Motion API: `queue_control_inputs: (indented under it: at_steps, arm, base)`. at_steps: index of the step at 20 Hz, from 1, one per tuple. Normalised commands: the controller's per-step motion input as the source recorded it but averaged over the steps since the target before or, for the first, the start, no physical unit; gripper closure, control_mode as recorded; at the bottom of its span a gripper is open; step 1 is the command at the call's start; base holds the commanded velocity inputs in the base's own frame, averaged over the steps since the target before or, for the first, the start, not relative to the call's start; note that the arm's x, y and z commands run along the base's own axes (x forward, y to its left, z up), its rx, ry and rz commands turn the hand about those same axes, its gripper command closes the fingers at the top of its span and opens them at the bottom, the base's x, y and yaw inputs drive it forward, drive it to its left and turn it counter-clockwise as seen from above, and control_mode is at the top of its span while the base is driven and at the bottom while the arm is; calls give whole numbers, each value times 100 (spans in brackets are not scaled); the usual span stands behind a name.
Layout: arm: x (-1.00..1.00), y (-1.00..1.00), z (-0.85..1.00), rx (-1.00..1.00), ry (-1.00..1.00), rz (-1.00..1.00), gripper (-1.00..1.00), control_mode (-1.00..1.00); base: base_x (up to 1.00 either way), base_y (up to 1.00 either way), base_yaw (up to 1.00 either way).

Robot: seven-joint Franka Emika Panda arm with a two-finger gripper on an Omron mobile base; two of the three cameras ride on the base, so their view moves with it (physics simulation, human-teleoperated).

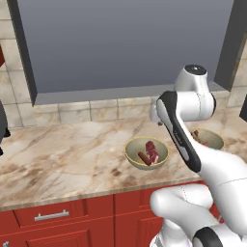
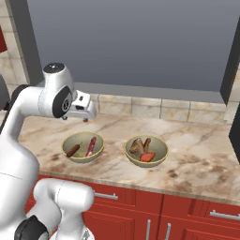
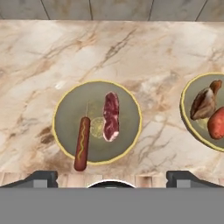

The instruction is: Place the bowl containing the hot dog and steak in the microwave. Close the microwave door and press the start button to microwave the meal.

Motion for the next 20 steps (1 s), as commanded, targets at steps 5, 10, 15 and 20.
queue_control_inputs:
  at_steps: [5, 10, 15, 20]
  arm:
    - [-10, -14, -26, 0, -9, -7, -100, -100]
    - [-12, -21, -37, 5, -12, -9, -100, -100]
    - [-5, -33, -37, 15, -6, -11, -100, -100]
    - [-1, -41, -41, 22, -5, -11, -100, -100]
  base:
    - [0, 0, 0]
    - [0, 0, 0]
    - [0, 0, 0]
    - [0, 0, 0]
